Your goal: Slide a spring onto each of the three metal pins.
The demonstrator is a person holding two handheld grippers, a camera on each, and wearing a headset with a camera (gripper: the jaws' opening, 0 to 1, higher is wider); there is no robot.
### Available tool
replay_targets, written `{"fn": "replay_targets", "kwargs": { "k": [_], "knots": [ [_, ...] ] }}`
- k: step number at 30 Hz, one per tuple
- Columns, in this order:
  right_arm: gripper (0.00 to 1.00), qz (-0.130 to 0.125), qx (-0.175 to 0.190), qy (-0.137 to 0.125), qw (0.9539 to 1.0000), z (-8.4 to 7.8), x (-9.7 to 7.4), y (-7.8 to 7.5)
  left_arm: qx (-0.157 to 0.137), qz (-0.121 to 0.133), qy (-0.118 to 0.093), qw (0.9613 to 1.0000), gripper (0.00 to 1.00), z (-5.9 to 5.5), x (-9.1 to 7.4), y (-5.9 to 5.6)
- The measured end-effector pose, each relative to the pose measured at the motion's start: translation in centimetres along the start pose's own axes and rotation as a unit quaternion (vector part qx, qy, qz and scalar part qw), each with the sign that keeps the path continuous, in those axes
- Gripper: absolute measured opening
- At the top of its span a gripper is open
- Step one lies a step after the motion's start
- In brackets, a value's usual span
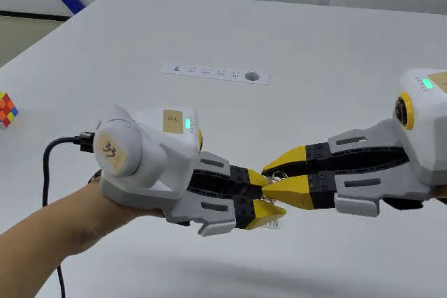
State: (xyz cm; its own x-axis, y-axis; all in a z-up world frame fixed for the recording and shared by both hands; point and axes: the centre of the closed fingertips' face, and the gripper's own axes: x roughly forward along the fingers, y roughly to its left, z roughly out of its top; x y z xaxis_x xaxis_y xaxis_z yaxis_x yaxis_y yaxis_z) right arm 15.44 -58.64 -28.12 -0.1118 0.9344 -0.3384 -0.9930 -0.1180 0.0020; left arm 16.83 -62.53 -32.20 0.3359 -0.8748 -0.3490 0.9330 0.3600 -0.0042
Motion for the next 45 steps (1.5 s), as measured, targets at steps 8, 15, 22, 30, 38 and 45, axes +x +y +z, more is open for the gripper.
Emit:
{"fn": "replay_targets", "kwargs": {
  "k": [8,15,22,30,38,45],
  "knots": [
    [0.11,-0.010,0.000,0.013,0.9999,0.2,-0.1,-0.9,-0.013,0.008,-0.018,0.9997,0.13,-0.1,-0.1,0.7],
    [0.11,-0.035,-0.003,-0.003,0.9994,1.6,-1.1,-2.5,-0.017,0.024,-0.002,0.9996,0.31,-1.2,-1.0,1.4],
    [0.11,-0.106,0.009,-0.010,0.9942,1.6,-3.2,-6.0,-0.026,0.058,-0.004,0.9980,0.53,-1.4,-2.6,2.9],
    [0.11,-0.187,0.048,0.015,0.9811,-1.3,-6.0,-9.9,-0.042,0.094,-0.022,0.9945,0.74,-0.9,-4.6,4.7],
    [0.11,-0.235,0.107,0.060,0.9642,-6.7,-7.2,-12.4,-0.047,0.131,-0.013,0.9901,0.83,-1.9,-6.4,6.3],
    [0.11,-0.243,0.122,0.095,0.9576,-10.4,-7.2,-13.2,-0.058,0.152,0.005,0.9867,0.94,-3.3,-7.1,7.0]
  ]
}}
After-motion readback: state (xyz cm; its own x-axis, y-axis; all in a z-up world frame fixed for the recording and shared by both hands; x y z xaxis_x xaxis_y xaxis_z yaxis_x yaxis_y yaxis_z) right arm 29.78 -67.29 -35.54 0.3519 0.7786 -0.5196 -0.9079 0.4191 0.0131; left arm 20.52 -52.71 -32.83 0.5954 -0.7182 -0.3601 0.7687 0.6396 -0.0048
